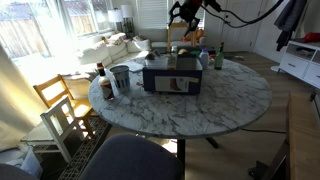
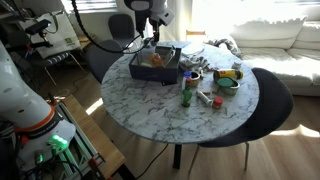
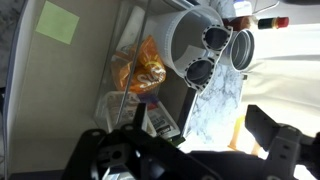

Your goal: Put the glasses into the jar

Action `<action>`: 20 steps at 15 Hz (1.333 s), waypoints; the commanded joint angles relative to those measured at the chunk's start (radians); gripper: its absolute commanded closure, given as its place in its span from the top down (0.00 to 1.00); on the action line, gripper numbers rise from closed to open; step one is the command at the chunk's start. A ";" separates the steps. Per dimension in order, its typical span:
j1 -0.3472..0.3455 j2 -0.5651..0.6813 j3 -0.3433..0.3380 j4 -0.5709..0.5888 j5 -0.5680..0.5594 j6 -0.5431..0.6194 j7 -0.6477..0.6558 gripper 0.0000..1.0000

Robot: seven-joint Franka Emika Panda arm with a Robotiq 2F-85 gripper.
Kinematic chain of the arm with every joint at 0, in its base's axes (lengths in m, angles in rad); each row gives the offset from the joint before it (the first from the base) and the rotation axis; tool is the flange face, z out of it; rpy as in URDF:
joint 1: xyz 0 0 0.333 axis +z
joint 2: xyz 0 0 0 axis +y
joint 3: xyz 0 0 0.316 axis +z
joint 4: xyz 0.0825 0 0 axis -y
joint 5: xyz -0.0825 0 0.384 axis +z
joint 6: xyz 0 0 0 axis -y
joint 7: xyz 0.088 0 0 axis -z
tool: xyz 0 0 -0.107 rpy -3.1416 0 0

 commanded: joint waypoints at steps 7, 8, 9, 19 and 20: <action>-0.080 0.079 0.075 0.085 0.089 -0.039 -0.048 1.00; -0.088 0.100 0.086 0.103 0.119 -0.045 -0.063 1.00; -0.094 0.124 0.095 0.123 0.138 -0.040 -0.070 1.00; -0.135 0.349 0.153 0.316 0.223 -0.115 -0.101 1.00; -0.137 0.366 0.157 0.335 0.225 -0.122 -0.097 1.00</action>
